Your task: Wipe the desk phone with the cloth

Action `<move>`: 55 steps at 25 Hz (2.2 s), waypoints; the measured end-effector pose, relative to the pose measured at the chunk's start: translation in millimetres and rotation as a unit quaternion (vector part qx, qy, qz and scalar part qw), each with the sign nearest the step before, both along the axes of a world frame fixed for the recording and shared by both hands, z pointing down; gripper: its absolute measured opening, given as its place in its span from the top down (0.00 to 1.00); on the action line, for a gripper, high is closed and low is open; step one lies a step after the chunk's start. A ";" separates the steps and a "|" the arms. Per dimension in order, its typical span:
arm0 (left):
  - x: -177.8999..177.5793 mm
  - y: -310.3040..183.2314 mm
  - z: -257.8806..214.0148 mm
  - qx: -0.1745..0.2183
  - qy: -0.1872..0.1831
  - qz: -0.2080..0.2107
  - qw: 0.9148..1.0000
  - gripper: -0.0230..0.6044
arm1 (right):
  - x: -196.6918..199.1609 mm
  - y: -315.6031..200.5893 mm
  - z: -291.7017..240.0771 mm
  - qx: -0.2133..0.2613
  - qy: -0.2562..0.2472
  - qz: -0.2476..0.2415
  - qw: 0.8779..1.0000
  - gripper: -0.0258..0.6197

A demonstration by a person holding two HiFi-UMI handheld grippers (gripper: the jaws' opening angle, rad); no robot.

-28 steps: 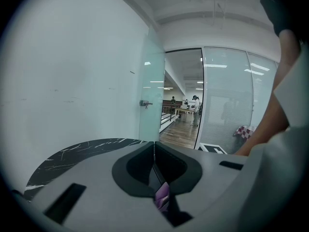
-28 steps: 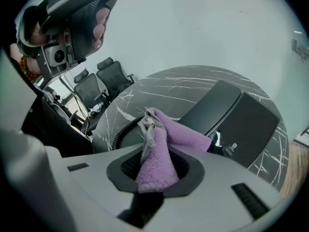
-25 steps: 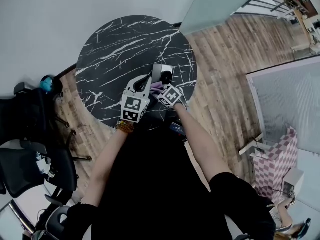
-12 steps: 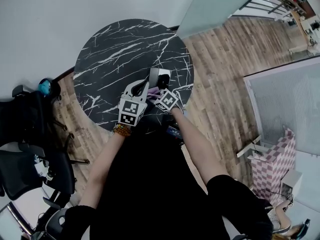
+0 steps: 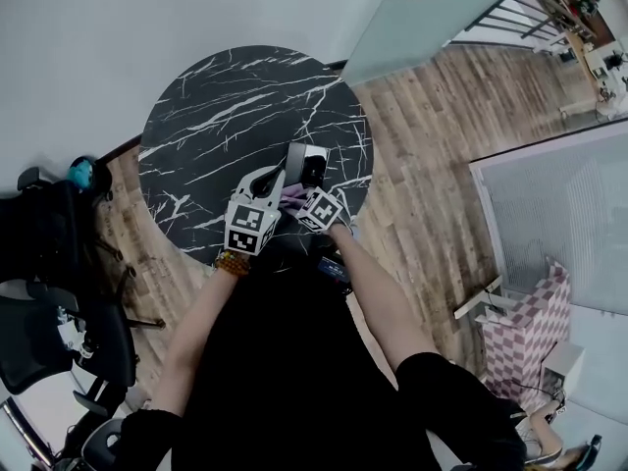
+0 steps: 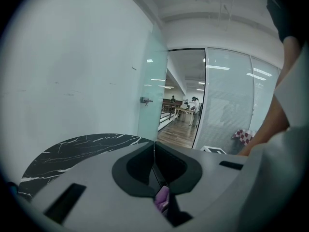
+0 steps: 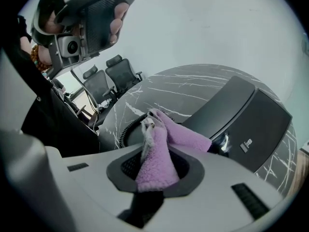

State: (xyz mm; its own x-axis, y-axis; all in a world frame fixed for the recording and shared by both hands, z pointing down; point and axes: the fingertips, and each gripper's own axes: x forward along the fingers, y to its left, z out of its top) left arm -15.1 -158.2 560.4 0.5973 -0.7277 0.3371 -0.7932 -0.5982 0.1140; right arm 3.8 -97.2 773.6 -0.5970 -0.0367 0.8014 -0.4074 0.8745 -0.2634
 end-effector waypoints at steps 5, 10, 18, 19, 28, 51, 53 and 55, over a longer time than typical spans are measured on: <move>0.7 -0.8 -1.1 -0.002 0.006 -0.004 1.000 0.93 | -0.6 -5.7 -22.8 0.017 -0.030 -0.010 0.999 0.84; -3.3 -2.3 -3.5 -0.002 0.016 -0.013 1.000 0.93 | 1.5 -29.1 -63.9 0.065 -0.064 -0.009 0.996 0.84; -3.4 0.4 -2.9 -0.006 0.019 -0.014 1.000 0.93 | 44.9 -100.2 -118.1 0.153 -0.063 0.031 0.986 0.84; -3.0 0.9 -2.5 -0.006 0.018 -0.014 1.000 0.93 | 51.8 -111.3 -124.6 0.166 -0.060 0.041 0.983 0.84; 2.6 2.6 0.3 -0.011 0.015 -0.007 1.000 0.93 | 74.5 -156.0 -125.1 0.216 0.013 0.059 0.975 0.84; -9.3 4.5 12.3 -0.028 0.004 -0.014 0.999 0.93 | 64.4 -137.0 -60.0 0.120 0.029 0.130 0.984 0.84; -9.1 4.7 13.5 -0.030 0.004 -0.012 0.999 0.93 | 64.8 -137.9 -62.9 0.125 0.029 0.134 0.983 0.84; -9.6 4.3 15.0 -0.031 0.003 -0.012 0.999 0.93 | 64.4 -138.8 -66.0 0.129 0.029 0.137 0.982 0.84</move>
